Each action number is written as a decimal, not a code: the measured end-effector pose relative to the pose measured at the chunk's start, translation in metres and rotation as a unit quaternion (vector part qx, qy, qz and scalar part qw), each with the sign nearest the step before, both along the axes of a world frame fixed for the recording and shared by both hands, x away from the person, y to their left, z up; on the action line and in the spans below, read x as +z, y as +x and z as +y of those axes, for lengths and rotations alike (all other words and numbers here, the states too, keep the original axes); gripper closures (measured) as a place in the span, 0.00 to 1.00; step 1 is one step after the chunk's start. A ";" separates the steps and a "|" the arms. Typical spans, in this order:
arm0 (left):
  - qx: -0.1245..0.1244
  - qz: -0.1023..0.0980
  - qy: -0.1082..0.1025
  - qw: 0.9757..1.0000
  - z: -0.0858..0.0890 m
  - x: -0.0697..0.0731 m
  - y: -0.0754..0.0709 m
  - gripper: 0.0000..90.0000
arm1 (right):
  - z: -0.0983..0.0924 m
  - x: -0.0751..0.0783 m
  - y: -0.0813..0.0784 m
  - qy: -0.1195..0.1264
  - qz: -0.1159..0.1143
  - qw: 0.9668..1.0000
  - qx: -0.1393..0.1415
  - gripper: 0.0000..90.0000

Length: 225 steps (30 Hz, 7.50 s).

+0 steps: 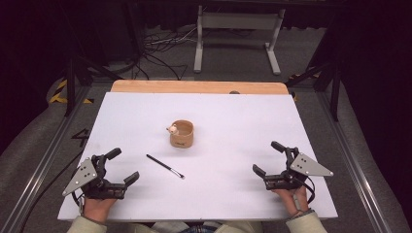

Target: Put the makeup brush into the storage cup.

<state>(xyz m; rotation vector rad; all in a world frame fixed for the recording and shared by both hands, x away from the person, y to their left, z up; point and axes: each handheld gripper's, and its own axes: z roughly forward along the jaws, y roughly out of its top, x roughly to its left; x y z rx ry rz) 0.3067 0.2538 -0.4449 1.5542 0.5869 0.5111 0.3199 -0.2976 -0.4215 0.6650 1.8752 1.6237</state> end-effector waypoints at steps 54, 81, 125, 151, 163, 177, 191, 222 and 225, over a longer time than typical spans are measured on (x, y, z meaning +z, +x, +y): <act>-0.001 0.043 0.101 0.994 -0.008 0.061 0.021 0.01 | -0.005 0.002 -0.002 0.006 0.016 1.000 0.009 0.01; -0.063 0.102 0.278 0.953 -0.048 0.096 0.035 0.02 | -0.006 0.003 -0.002 0.004 0.024 1.000 0.012 0.01; -0.093 0.177 0.445 0.873 -0.085 0.119 0.085 0.03 | -0.013 0.005 -0.015 -0.001 0.019 1.000 -0.006 0.01; -0.122 0.196 0.543 0.807 -0.111 0.114 0.101 0.03 | -0.012 0.002 -0.012 -0.002 0.028 1.000 0.004 0.01; -0.137 0.164 0.535 0.818 -0.117 0.112 0.102 0.04 | -0.013 0.002 -0.013 0.001 0.031 1.000 0.004 0.01; -0.139 0.171 0.525 0.822 -0.126 0.087 0.108 0.06 | -0.012 0.002 -0.010 0.001 0.031 0.999 0.009 0.01; -0.156 0.172 0.521 0.821 -0.132 0.065 0.110 0.05 | -0.011 0.002 -0.009 0.004 0.034 0.999 0.010 0.01; -0.173 0.198 0.537 0.802 -0.140 0.037 0.112 0.05 | -0.011 0.003 -0.008 0.005 0.034 0.999 0.014 0.01; -0.175 0.201 0.538 0.799 -0.141 0.035 0.113 0.06 | -0.011 0.003 -0.008 0.005 0.034 0.999 0.014 0.01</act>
